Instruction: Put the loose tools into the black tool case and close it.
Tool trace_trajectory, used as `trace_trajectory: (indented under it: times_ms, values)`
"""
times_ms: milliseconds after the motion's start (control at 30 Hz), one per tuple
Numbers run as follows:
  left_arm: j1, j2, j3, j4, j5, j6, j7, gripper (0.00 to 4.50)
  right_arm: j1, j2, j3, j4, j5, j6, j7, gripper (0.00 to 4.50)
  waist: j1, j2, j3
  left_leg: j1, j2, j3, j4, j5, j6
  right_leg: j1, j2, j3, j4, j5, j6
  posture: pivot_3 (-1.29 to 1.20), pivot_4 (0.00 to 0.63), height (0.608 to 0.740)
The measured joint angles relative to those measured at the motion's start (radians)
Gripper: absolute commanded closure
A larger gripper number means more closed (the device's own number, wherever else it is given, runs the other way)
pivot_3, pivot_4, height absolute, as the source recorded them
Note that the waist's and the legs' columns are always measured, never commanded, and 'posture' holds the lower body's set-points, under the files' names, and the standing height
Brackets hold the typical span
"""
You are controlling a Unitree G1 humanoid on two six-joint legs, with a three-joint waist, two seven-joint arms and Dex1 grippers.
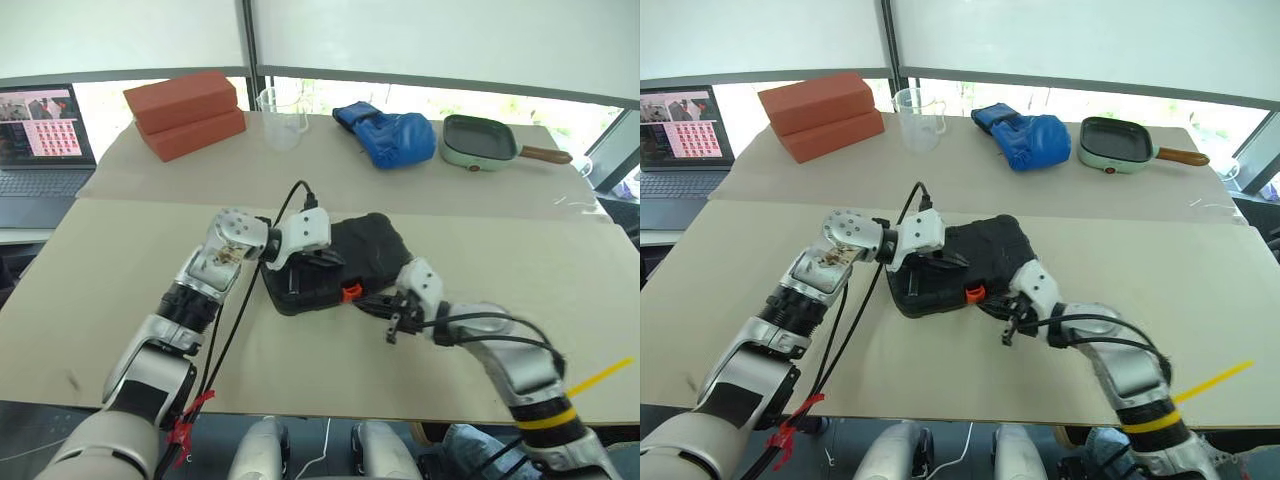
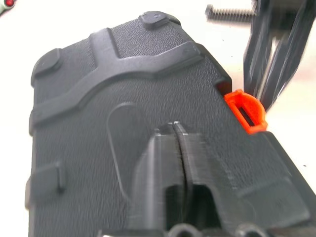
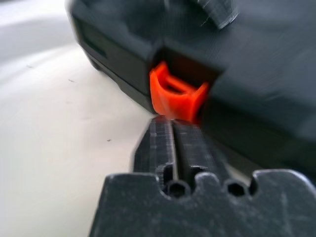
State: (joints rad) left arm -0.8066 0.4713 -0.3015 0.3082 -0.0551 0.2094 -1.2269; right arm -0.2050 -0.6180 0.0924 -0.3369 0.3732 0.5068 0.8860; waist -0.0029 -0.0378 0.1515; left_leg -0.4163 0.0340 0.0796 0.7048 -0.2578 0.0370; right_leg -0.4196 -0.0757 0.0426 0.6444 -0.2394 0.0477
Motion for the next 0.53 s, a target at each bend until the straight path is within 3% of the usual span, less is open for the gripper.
trace_trajectory:
  times_ms: [67,233,300,433,533]
  values:
    - [0.047,0.07,0.048,-0.065,-0.041,0.07,-0.016,2.5,0.037,-0.076,-0.063,-0.051,0.066,0.028,0.063,2.38,-0.012,0.0,0.0,0.001,0.0,0.0,-0.002,0.0,0.0,0.0,0.0,0.001,0.0,0.0,-0.001,0.0,0.15,0.738]
    - [0.384,0.492,0.338,-0.328,-0.256,0.338,-0.175,0.54,0.107,-0.403,-0.417,-0.034,0.293,0.132,0.343,0.66,-0.044,0.002,0.001,0.01,0.005,0.002,-0.013,0.0,0.0,0.001,0.0,0.001,-0.001,-0.003,-0.005,0.0,0.15,0.738]
    - [0.525,0.583,0.46,-0.438,-0.347,0.447,-0.216,0.01,0.113,-0.476,-0.473,-0.019,0.354,0.145,0.444,0.28,-0.035,0.001,0.002,0.01,0.008,0.002,-0.013,0.0,-0.001,0.002,0.0,-0.001,-0.001,-0.004,-0.006,0.0,0.15,0.738]
    - [0.691,0.623,0.678,-0.529,-0.449,0.567,-0.216,0.01,0.121,-0.516,-0.491,0.047,0.393,0.159,0.541,0.28,-0.003,0.001,0.003,0.01,0.007,0.005,-0.011,0.0,-0.002,0.001,-0.003,-0.002,-0.003,-0.004,-0.006,0.0,0.15,0.738]
    - [0.723,0.624,0.781,-0.546,-0.48,0.6,-0.172,0.01,0.109,-0.519,-0.489,0.075,0.396,0.16,0.557,0.28,0.011,0.001,0.003,0.01,0.007,0.007,-0.011,0.001,-0.002,0.001,-0.003,-0.002,-0.003,-0.004,-0.006,0.0,0.15,0.738]
